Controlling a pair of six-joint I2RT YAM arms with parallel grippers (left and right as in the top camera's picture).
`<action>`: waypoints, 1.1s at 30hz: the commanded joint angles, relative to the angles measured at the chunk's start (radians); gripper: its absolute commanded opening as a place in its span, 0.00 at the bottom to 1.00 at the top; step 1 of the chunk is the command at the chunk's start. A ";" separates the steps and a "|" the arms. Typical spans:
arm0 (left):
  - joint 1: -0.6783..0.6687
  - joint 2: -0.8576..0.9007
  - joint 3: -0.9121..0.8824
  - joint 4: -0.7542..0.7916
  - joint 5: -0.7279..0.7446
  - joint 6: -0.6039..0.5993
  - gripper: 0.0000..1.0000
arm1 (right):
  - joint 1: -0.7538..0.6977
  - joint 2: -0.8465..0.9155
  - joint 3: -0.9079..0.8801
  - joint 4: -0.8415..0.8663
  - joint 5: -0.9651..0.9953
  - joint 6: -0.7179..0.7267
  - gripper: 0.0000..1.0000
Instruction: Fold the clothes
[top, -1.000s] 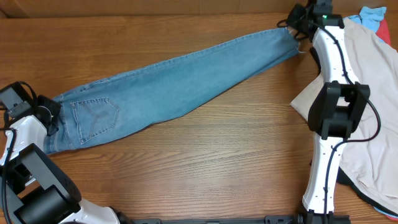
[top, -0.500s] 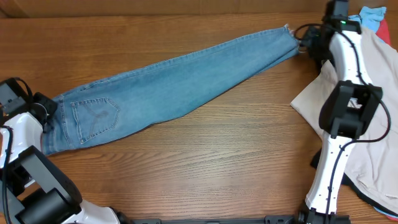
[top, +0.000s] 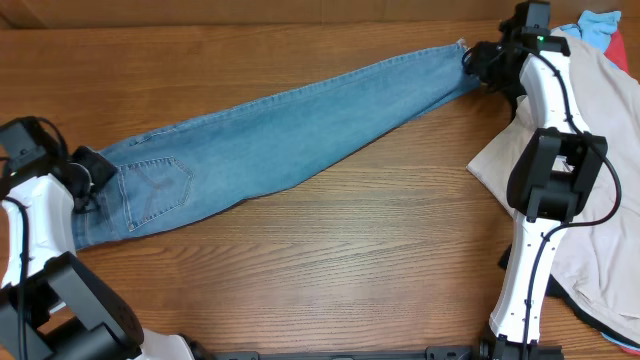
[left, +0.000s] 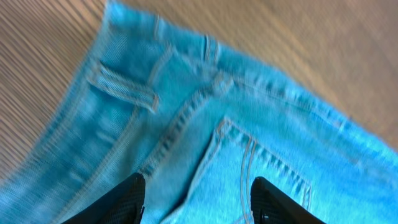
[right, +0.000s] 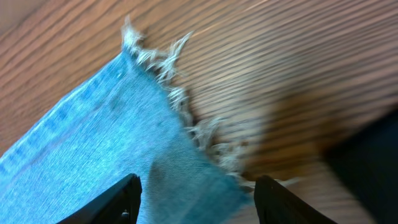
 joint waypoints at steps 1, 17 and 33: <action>-0.018 0.042 -0.007 -0.009 -0.050 0.029 0.58 | 0.003 -0.043 -0.037 0.034 -0.069 -0.011 0.62; -0.019 0.150 -0.048 -0.054 -0.091 0.026 0.57 | 0.026 -0.056 -0.060 -0.144 -0.028 -0.002 0.04; 0.138 0.150 -0.047 0.032 -0.204 0.027 0.61 | 0.049 -0.221 -0.060 -0.678 0.208 0.045 0.16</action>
